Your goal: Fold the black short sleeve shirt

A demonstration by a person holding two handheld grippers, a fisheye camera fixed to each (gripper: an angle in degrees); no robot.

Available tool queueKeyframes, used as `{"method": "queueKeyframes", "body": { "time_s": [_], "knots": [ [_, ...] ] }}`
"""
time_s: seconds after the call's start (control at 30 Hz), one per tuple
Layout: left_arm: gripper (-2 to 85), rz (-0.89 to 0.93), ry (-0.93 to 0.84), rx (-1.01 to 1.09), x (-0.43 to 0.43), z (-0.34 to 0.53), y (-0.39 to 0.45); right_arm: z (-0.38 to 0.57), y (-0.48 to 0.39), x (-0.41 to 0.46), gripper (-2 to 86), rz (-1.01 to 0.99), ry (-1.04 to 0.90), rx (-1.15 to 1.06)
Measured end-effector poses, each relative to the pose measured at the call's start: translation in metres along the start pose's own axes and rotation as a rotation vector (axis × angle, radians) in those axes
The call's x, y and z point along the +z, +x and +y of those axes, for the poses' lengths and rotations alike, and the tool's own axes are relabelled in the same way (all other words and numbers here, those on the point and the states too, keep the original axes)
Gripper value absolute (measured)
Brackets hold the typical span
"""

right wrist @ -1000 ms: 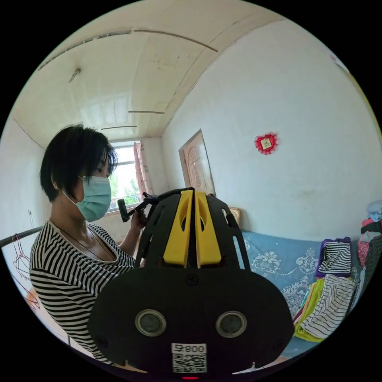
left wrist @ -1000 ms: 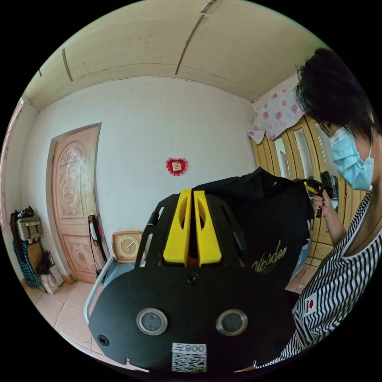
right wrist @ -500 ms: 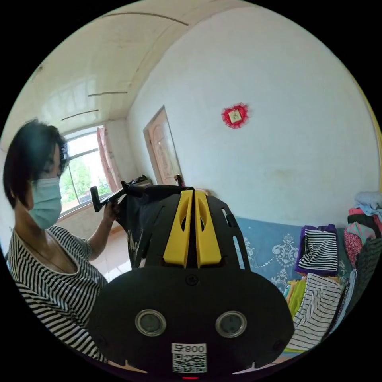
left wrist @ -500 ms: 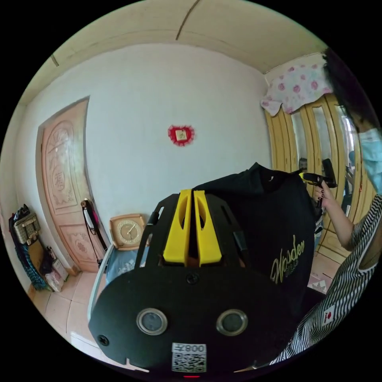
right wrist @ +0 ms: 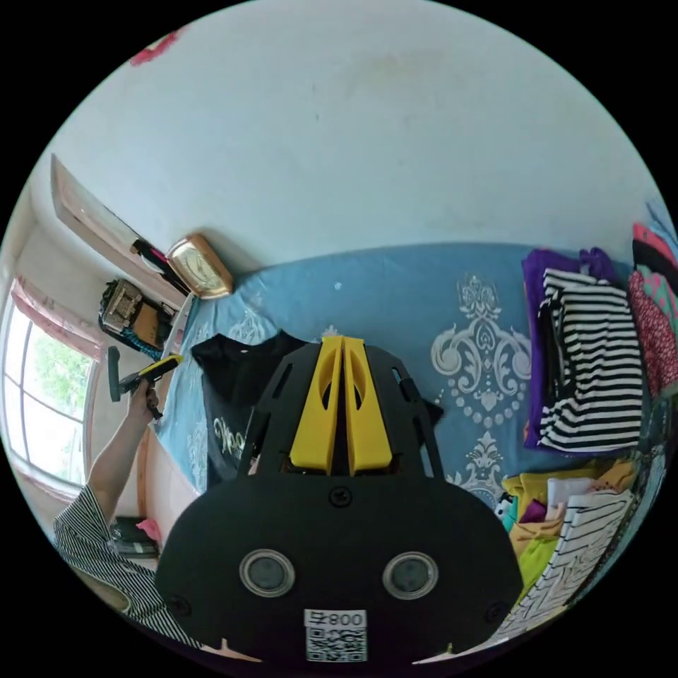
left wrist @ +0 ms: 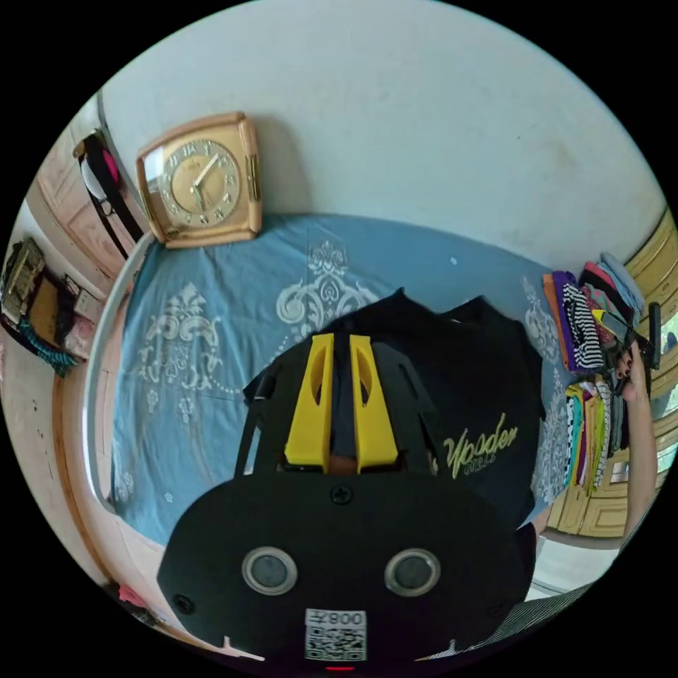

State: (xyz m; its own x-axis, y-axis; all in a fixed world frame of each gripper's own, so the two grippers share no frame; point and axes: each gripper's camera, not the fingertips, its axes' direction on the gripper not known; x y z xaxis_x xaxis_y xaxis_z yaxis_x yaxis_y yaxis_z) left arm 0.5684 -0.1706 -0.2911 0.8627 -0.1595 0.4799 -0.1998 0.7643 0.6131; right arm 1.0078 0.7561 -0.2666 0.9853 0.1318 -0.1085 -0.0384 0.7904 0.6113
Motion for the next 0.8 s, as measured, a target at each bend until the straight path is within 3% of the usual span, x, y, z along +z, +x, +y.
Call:
{"method": "queueKeyframes", "body": {
  "time_s": [0.37, 0.8],
  "knots": [
    [8.8, 0.069, -0.093, -0.196, 0.114, 0.047, -0.149, 0.010, 0.020, 0.112, 4.3, 0.042, -0.142, 0.106],
    [8.6, -0.063, -0.173, -0.311, 0.237, -0.050, -0.233, -0.167, -0.024, 0.206, 6.3, 0.270, -0.191, 0.200]
  ]
}}
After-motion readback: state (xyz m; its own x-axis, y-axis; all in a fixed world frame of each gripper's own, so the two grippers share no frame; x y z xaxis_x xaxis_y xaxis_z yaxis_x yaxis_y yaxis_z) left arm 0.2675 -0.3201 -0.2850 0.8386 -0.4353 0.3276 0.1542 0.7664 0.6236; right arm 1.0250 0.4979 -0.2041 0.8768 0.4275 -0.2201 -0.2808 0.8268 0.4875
